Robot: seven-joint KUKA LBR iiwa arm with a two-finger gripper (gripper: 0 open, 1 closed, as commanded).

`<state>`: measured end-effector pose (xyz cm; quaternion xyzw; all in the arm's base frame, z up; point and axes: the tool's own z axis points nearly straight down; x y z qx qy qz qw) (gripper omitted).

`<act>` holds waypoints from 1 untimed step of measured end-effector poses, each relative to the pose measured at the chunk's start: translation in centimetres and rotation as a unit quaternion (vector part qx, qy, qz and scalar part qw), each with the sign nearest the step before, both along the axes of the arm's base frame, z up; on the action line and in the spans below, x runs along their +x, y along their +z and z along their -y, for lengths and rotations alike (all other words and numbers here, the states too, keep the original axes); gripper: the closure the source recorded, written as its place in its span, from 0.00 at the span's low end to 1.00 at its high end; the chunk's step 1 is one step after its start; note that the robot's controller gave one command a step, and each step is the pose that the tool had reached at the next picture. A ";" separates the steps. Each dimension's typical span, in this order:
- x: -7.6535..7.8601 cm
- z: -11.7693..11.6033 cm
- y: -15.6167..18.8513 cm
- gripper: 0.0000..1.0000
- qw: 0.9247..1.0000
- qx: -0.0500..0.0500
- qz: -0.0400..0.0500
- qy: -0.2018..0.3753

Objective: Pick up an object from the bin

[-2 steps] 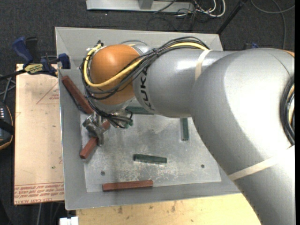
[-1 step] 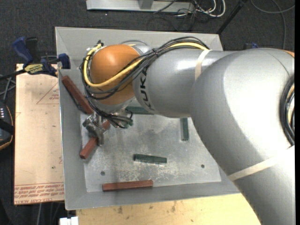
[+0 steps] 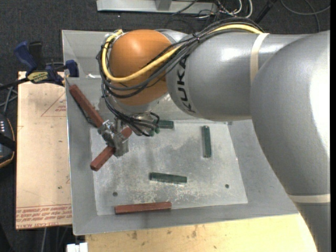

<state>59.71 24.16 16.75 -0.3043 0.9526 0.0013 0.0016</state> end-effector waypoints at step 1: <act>0.0 0.0 0.0 1.00 1.000 0.000 0.000 0.000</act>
Offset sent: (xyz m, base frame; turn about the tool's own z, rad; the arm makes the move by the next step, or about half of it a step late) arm 0.0103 -0.0098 0.0656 0.0084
